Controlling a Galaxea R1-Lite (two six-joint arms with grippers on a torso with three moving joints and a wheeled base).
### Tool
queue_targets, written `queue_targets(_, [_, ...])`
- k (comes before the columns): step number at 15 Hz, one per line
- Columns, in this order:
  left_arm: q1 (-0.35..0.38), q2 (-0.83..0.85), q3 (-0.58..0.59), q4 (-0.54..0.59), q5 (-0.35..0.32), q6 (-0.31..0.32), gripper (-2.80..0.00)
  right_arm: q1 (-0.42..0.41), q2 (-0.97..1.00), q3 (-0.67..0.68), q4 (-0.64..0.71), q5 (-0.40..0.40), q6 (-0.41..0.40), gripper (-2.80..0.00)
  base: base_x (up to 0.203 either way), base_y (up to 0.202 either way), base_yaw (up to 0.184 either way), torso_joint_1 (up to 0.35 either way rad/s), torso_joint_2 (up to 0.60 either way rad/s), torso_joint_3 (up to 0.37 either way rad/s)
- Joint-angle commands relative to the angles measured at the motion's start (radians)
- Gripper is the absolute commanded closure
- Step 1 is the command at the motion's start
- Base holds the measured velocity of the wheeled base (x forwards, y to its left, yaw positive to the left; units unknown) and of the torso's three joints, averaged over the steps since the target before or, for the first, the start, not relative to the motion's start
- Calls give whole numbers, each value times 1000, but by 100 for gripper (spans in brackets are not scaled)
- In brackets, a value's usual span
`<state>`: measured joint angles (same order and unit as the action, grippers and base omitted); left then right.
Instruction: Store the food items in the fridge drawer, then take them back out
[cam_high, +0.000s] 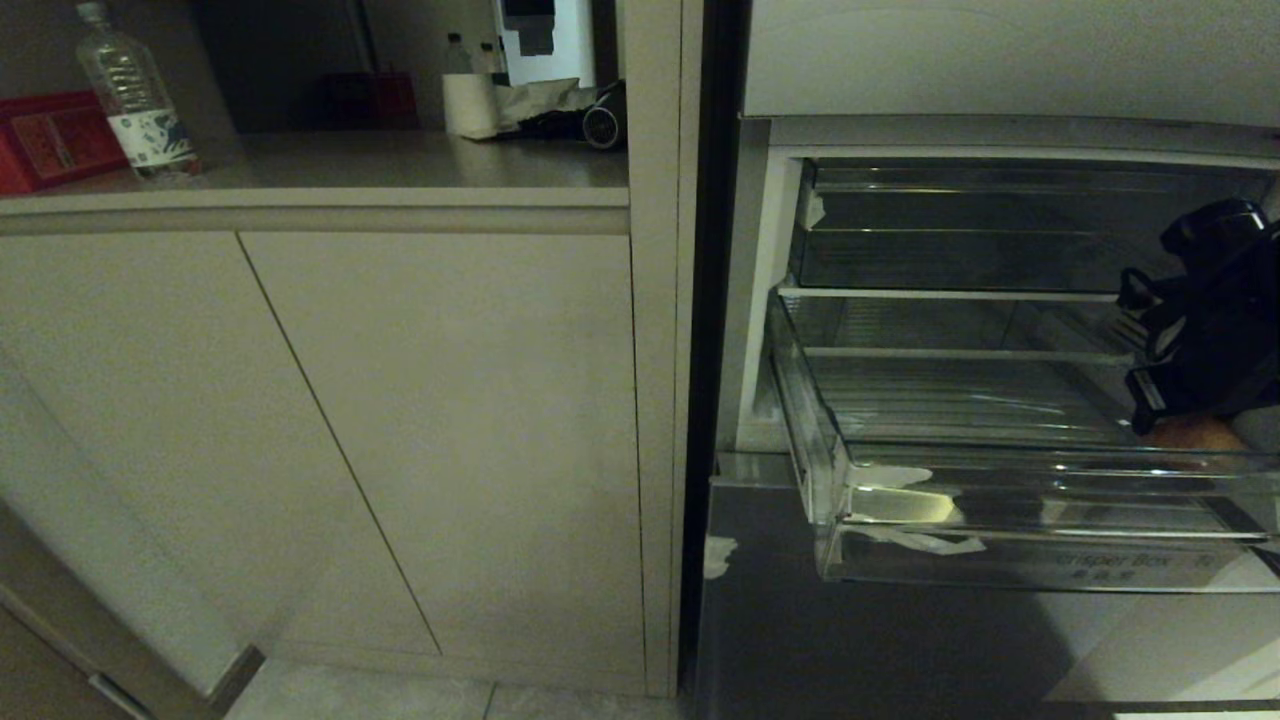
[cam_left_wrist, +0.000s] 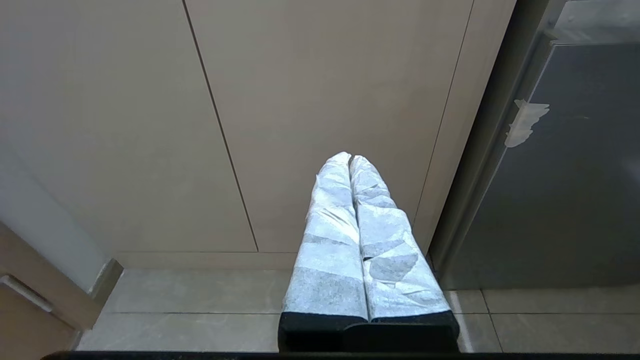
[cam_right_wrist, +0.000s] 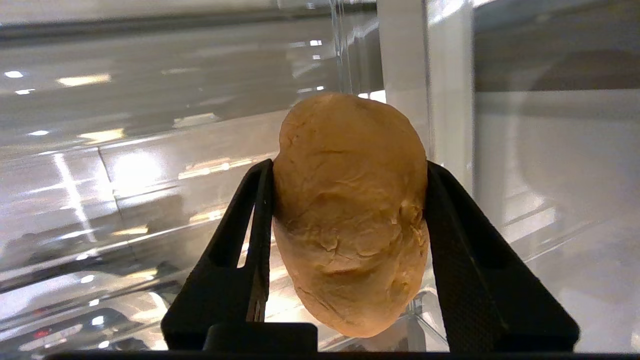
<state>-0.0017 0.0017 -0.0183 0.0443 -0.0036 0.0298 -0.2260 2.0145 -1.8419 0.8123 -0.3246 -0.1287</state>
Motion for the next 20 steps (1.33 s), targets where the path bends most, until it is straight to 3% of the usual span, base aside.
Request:
queue_targets(1, [0, 1, 0, 0, 1, 1, 0, -1, -49, 1, 2, 24, 0, 0, 0, 0, 0, 0, 0, 0])
queue_targets(4, [0, 1, 0, 0, 1, 1, 0, -1, -97, 25, -64, 87, 5, 0, 0, 0, 0, 0, 0, 0])
queue_targets(10, [0, 1, 0, 0, 1, 0, 0, -2, -233, 203, -234, 140, 19, 0, 0, 0, 0, 0, 0, 0])
queue_targets(20, [0, 1, 0, 0, 1, -1, 0, -40, -516, 499, -539, 281, 125, 0, 0, 0, 0, 0, 0, 0])
